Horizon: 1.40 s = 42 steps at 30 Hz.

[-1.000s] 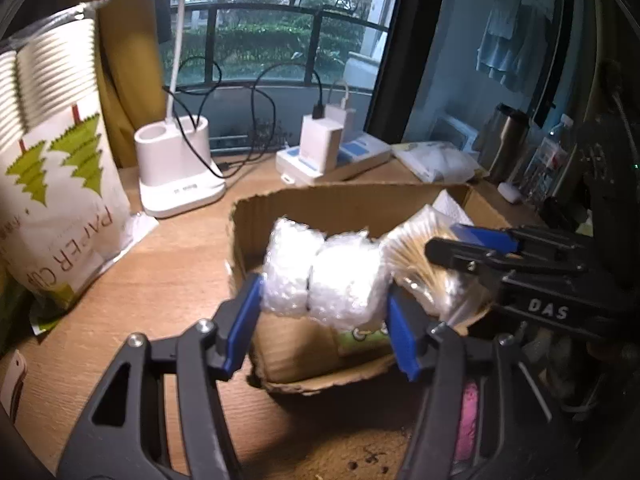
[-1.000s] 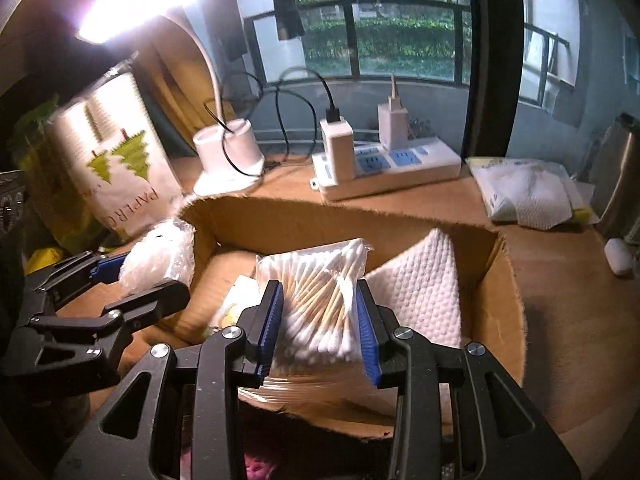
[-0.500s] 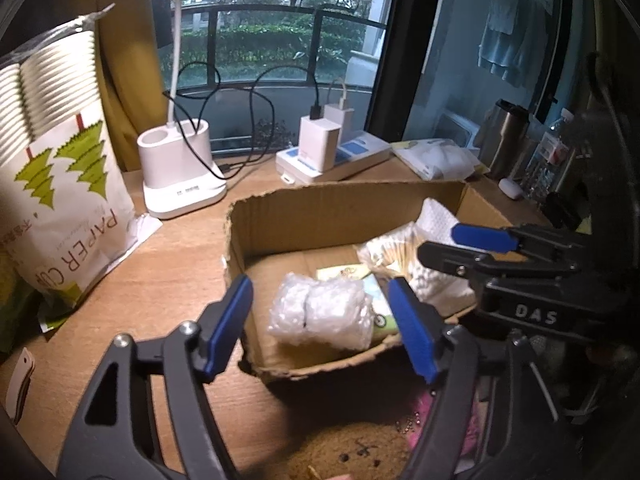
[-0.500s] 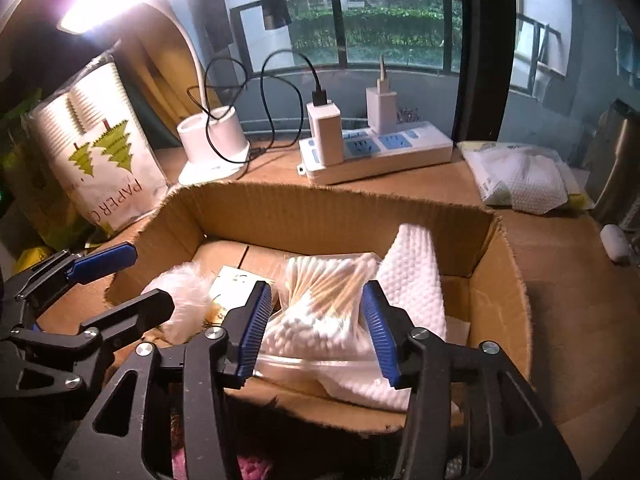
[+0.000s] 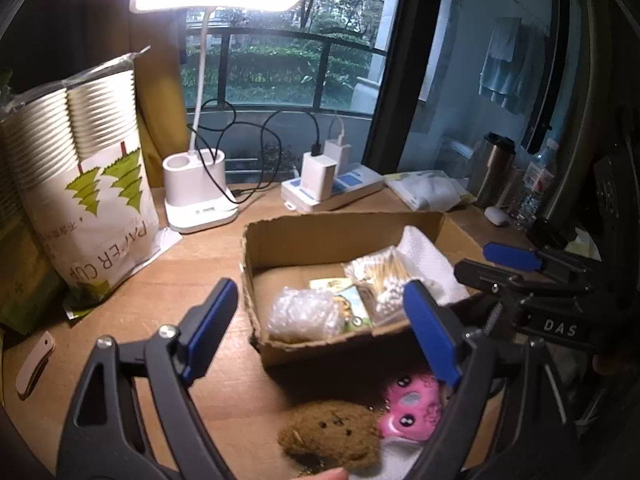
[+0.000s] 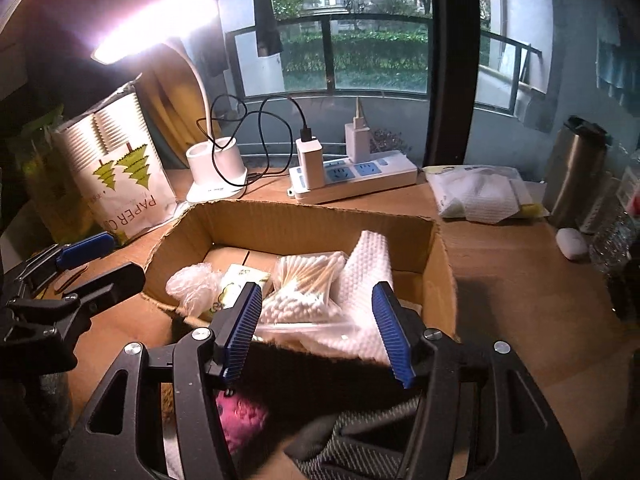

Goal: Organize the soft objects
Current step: 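Lower the bubble rolls into the box while the right tool drops the cotton swabs in, then move the right tool to the grey dotted glove and grasp it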

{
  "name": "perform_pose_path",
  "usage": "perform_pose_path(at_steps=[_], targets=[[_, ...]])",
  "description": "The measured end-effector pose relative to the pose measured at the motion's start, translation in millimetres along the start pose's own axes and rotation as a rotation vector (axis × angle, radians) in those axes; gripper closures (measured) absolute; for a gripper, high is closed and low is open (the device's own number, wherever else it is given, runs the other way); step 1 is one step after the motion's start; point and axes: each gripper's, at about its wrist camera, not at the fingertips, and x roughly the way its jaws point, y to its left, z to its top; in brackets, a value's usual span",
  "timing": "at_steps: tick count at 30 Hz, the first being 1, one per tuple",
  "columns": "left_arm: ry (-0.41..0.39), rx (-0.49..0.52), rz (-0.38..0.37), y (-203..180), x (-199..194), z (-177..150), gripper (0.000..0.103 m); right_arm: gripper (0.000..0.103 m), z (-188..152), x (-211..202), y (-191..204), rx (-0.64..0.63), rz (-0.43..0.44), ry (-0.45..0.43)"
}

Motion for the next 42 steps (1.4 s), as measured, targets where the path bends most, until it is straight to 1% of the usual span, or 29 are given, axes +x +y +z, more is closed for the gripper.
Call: perform_pose_path(at_steps=[5, 9, 13, 16, 21, 25, 31, 35, 42], targets=[[-0.017, -0.001, -0.015, -8.1, -13.9, -2.5, 0.016, 0.042, -7.8, -21.9, -1.7, -0.002, -0.012, -0.020], [-0.036, -0.007, -0.038, -15.7, -27.0, -5.3, 0.010, 0.042, -13.6, -38.9, -3.1, -0.002, -0.021, -0.039], [-0.045, 0.008, -0.041, -24.2, -38.2, -8.6, 0.009, 0.042, -20.4, -53.0, -5.4, 0.003, -0.029, -0.054], [-0.039, 0.027, -0.041, -31.0, -42.2, -14.1, 0.009, 0.042, -26.9, -63.0, -7.4, 0.008, -0.032, -0.063], [-0.013, 0.030, -0.048, -40.8, -44.6, -25.9, 0.009, 0.042, -42.4, -74.7, -8.9, 0.012, -0.032, -0.062], [-0.009, 0.029, -0.049, -47.2, -50.7, -35.4, 0.009, 0.042, -55.7, -83.0, -13.8, 0.021, -0.038, -0.061], [0.018, 0.014, -0.052, -50.4, -48.7, -52.7, 0.009, 0.042, -76.8, -84.7, -28.2, 0.053, -0.061, -0.037], [0.062, 0.000, -0.053, -50.1, -39.8, -68.8, 0.009, 0.042, -92.8, -79.3, -32.6, 0.059, -0.066, -0.001], [0.100, -0.017, -0.038, -40.2, -29.9, -83.8, 0.009, 0.042, -103.2, -61.8, -28.7, 0.067, -0.052, 0.043]])
